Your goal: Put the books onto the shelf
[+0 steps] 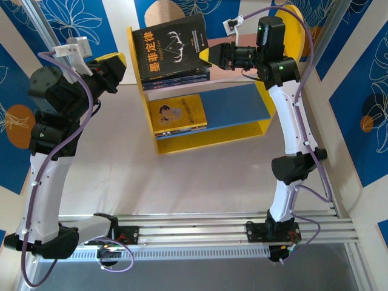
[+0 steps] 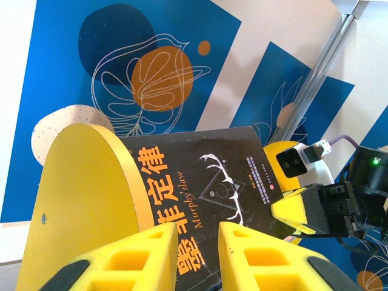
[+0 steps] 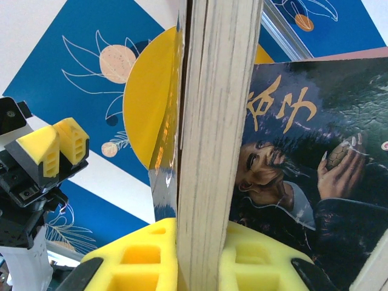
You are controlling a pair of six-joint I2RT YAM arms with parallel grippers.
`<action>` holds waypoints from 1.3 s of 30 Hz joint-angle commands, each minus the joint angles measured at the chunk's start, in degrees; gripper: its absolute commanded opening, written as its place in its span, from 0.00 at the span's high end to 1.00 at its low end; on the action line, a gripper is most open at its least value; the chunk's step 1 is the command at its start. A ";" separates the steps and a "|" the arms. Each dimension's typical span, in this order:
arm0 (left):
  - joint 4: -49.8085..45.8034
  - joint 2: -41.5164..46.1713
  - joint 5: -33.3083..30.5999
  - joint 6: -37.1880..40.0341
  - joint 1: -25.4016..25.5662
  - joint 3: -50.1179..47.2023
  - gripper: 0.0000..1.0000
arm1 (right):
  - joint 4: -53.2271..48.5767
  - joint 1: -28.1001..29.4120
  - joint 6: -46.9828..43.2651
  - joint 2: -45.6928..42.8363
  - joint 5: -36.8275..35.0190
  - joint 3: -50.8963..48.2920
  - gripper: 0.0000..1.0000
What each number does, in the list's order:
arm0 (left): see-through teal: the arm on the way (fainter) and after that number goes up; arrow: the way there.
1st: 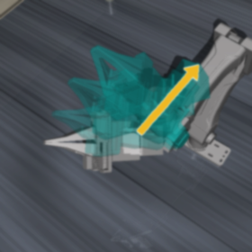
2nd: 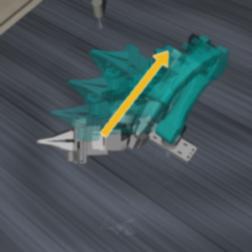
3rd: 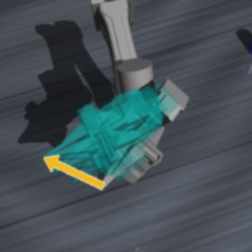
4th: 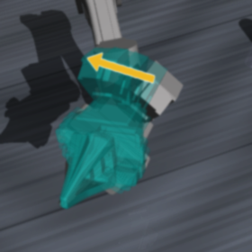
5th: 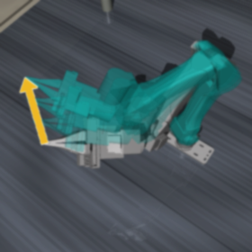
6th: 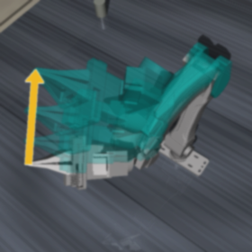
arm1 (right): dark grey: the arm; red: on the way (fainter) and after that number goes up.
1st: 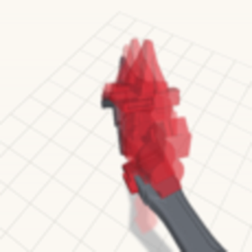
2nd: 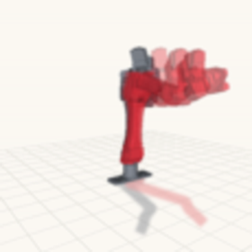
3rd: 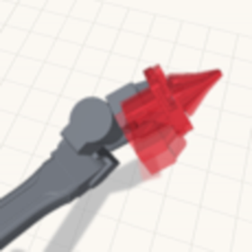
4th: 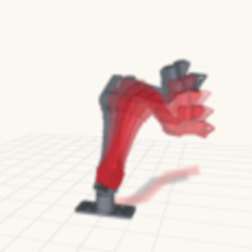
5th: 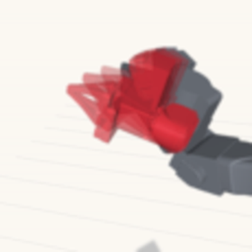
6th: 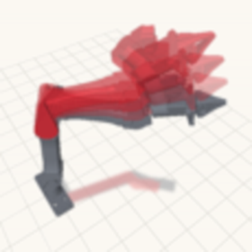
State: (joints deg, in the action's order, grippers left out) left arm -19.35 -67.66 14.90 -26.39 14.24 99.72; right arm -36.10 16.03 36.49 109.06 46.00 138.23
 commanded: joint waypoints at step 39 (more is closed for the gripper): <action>1.21 -0.55 0.57 1.22 -0.33 1.53 0.75 | -4.20 1.23 -6.03 3.24 -1.85 5.26 0.64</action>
State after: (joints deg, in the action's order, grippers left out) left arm -19.35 -68.12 14.92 -26.39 14.24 99.79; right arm -40.23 16.56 32.32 112.03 43.86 141.12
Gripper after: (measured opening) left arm 0.252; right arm 0.347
